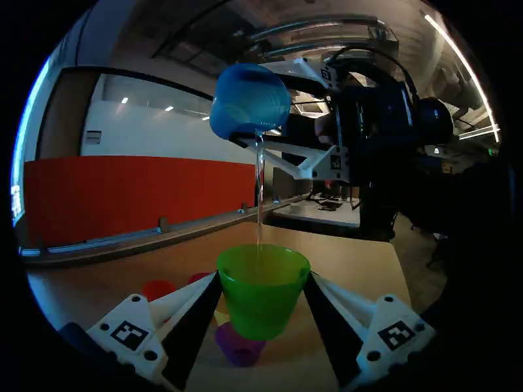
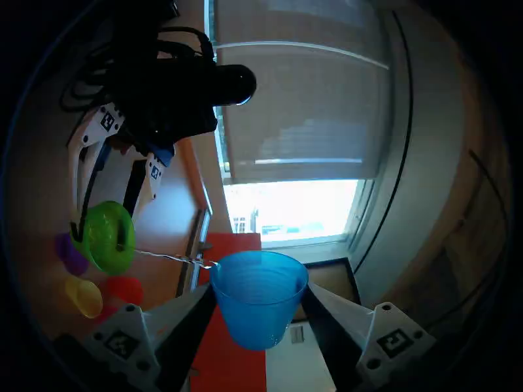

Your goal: Pour water

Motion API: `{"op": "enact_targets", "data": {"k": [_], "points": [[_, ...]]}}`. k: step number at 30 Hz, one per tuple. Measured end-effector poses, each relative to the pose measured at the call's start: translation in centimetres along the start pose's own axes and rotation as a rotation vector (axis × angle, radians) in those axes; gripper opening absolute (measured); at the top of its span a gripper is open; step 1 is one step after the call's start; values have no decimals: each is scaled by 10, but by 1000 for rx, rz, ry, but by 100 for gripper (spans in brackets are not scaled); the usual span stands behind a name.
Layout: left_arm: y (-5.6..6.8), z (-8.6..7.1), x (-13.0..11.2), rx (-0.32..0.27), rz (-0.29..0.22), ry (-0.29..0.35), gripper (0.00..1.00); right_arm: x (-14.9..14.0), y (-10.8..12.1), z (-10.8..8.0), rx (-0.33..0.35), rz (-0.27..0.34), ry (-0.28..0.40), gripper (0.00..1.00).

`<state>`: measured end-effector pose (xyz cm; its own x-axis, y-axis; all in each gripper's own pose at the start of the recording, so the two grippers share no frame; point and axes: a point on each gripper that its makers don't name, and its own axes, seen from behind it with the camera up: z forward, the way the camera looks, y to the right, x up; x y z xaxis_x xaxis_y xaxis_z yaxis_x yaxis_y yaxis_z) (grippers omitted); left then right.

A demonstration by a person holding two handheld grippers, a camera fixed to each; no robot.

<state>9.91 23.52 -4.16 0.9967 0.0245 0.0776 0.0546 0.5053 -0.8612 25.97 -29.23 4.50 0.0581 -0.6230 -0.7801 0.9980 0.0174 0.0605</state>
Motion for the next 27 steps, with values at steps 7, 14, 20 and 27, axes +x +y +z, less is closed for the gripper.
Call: {"op": "enact_targets", "data": {"k": [7, 14, 20, 27], "points": [[-1, 0, 0, 1, -1, 2, 86, 2, 1, 0, 0, -10, 5, 89], [-1, 0, 1, 3, -2, 3, 86, 5, 1, 1, 2, -28, 6, 89], [-2, 1, 1, 3, -2, 4, 86, 8, 1, 2, 3, -35, 7, 89], [-3, 1, 1, 4, -2, 3, 86, 11, 2, 2, 4, -45, 10, 89]]}}
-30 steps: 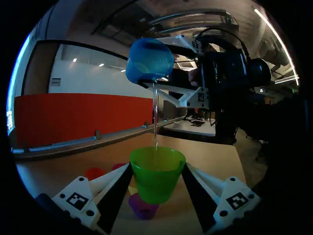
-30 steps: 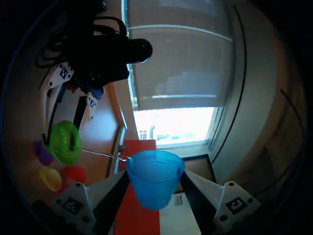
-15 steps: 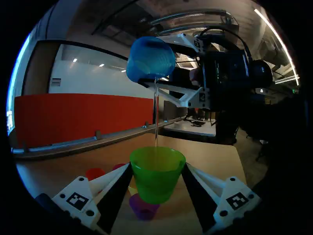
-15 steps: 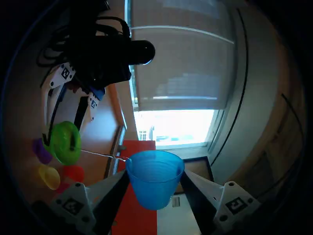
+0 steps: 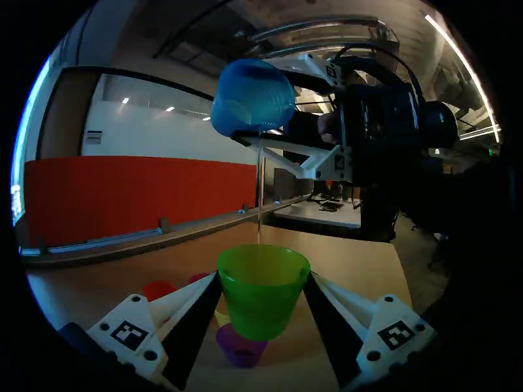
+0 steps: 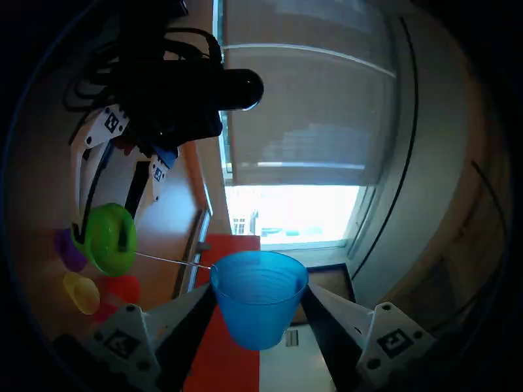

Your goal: Pour water

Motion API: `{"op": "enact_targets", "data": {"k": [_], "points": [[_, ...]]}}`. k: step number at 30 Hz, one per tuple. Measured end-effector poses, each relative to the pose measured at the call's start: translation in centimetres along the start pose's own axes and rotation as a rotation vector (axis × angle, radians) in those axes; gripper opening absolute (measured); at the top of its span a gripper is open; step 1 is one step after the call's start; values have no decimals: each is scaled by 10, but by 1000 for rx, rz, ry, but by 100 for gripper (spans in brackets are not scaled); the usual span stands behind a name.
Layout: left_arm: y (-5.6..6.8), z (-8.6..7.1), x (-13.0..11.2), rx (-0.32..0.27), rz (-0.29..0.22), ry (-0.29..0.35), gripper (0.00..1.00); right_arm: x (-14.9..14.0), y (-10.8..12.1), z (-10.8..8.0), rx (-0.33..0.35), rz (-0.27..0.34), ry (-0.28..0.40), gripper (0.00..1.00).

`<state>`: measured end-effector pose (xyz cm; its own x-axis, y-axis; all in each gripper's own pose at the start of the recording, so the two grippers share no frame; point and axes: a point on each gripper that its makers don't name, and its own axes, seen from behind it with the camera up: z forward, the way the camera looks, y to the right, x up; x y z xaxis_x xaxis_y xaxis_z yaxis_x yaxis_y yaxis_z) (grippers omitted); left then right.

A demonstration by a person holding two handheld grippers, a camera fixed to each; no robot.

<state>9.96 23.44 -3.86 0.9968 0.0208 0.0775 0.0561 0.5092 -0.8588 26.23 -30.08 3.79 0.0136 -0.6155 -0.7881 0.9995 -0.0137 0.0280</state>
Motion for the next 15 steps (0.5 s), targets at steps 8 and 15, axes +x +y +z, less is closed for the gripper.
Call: {"op": "enact_targets", "data": {"k": [8, 15], "points": [[-2, 0, 0, 3, -4, 3, 85, 2, 1, 1, -1, -8, 2, 89], [-2, -1, 1, 3, -4, 3, 86, 2, 0, 1, 0, -10, 2, 89]]}}
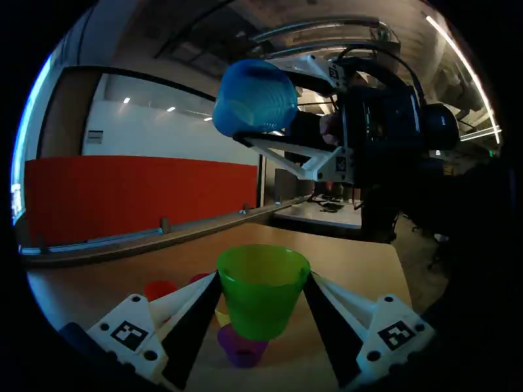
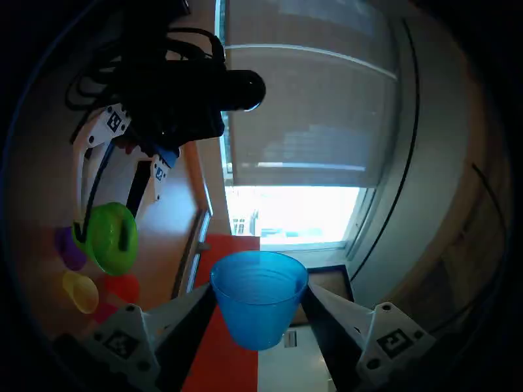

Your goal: Pour water

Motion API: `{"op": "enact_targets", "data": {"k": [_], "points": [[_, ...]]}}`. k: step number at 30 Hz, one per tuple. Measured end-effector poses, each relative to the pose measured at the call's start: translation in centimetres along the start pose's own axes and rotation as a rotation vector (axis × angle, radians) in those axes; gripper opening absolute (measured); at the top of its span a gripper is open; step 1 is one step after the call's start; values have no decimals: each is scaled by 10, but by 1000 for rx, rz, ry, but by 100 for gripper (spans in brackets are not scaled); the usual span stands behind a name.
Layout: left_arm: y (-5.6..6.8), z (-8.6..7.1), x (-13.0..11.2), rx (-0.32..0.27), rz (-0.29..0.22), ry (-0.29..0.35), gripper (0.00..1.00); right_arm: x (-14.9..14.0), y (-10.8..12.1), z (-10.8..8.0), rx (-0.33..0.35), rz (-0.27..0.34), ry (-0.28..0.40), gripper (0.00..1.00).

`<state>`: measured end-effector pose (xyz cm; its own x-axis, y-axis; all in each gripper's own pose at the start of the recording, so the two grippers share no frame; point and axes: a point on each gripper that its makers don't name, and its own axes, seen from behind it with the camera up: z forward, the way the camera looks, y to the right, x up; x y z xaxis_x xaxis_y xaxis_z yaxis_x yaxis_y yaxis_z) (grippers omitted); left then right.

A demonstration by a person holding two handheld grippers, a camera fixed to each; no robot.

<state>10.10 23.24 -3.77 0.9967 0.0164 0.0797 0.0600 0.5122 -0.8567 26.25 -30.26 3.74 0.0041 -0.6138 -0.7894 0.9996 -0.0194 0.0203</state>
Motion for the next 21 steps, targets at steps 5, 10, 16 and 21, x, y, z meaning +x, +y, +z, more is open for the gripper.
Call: {"op": "enact_targets", "data": {"k": [5, 10, 16, 21], "points": [[-1, 0, 1, 2, 1, 0, 86, 0, -1, 0, -1, 17, -1, 89], [-1, 0, 0, 3, 1, -1, 86, -2, -5, -3, 2, 91, 1, 89], [-2, 0, 0, 5, 2, -2, 86, -9, -15, -5, 26, 256, -13, 89], [-3, 0, 0, 3, -1, 0, 86, -11, -22, -6, 50, 418, -16, 89]]}}
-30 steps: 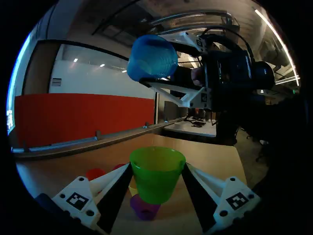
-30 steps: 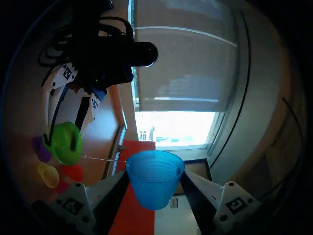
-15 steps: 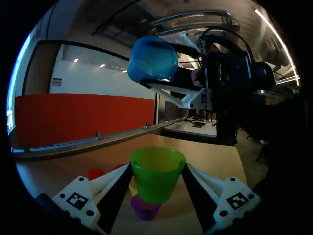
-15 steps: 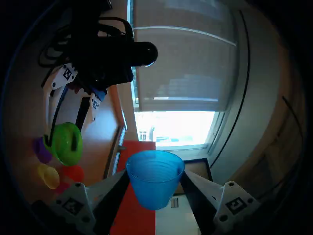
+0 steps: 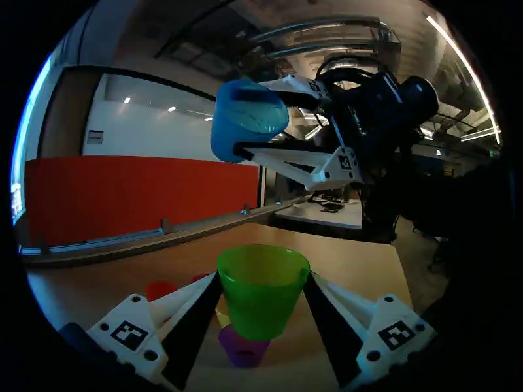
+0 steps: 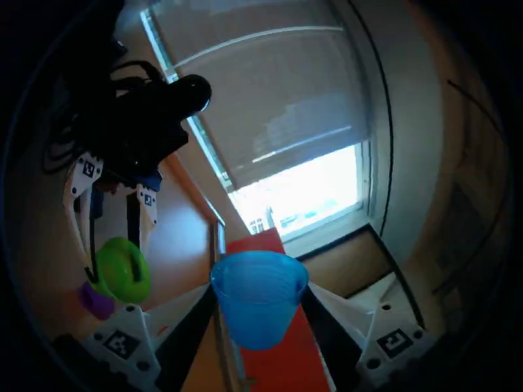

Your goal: Pour water

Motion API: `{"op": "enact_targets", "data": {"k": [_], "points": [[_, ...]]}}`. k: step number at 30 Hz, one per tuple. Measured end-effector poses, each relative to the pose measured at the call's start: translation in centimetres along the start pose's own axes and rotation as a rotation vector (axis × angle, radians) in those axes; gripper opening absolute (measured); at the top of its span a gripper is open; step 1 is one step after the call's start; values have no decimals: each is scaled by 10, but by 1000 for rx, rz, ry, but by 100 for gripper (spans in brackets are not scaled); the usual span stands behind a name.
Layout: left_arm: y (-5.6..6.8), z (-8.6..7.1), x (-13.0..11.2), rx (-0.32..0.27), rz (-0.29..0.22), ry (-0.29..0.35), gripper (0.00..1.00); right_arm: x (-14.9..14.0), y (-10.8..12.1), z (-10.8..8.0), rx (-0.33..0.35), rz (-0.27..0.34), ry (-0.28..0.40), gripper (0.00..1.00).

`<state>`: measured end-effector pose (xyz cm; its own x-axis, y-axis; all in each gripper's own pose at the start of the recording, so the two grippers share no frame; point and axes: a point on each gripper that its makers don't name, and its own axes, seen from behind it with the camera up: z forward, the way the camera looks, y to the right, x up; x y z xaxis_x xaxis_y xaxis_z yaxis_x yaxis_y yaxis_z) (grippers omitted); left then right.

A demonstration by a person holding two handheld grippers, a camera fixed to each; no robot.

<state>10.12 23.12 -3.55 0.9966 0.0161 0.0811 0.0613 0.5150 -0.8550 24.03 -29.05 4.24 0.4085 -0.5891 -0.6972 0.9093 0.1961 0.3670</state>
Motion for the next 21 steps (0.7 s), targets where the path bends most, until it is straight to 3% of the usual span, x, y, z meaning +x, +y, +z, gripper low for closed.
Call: {"op": "enact_targets", "data": {"k": [21], "points": [[-16, -4, 2, 42, 5, -7, 86, -9, -34, -9, 110, 811, -47, 89]]}}
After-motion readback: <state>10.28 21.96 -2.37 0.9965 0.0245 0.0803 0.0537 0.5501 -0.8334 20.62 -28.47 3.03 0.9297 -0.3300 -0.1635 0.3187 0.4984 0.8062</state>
